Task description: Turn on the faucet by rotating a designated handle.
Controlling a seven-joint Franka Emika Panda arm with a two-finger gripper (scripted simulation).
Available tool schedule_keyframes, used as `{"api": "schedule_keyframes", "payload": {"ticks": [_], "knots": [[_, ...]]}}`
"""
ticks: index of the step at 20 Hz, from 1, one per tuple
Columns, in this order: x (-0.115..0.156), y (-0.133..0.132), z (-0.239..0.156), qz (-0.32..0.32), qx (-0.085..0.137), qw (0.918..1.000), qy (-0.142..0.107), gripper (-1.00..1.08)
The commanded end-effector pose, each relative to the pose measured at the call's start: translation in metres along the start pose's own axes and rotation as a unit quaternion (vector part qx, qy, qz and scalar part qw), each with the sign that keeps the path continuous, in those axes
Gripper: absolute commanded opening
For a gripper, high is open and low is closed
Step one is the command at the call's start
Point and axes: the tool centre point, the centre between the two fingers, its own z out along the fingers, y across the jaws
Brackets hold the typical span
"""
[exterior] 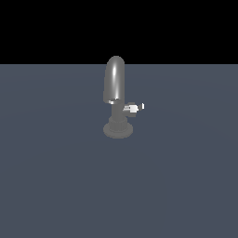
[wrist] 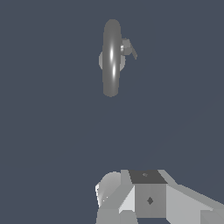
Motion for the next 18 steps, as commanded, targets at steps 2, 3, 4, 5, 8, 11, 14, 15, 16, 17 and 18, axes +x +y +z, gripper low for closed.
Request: {"api": "schedule_keyframes", "payload": {"ticks": [2, 3, 4, 5, 8, 11, 14, 15, 16, 17, 18], "knots": [[0.0, 0.0, 0.0, 0.0, 0.0, 1.0, 0.0, -1.0], [0.0, 0.0, 0.0, 0.001, 0.0, 1.0, -0.001, -1.0], [0.001, 0.0, 0.0, 0.001, 0.001, 1.0, -0.002, -1.0], [0.002, -0.001, 0.0, 0.003, 0.001, 1.0, -0.003, -1.0], [0.006, -0.002, 0.0, 0.008, 0.004, 0.9999, -0.009, -1.0], [0.012, -0.004, 0.0, 0.016, 0.007, 0.9997, -0.019, -1.0], [0.02, -0.006, 0.0, 0.028, 0.013, 0.999, -0.032, -1.0], [0.023, -0.007, 0.0, 0.032, 0.015, 0.9987, -0.037, -1.0], [0.027, -0.008, 0.0, 0.037, 0.017, 0.9983, -0.042, -1.0], [0.031, -0.009, 0.0, 0.042, 0.019, 0.9978, -0.048, -1.0], [0.035, -0.01, 0.001, 0.048, 0.022, 0.9971, -0.055, -1.0]]}}
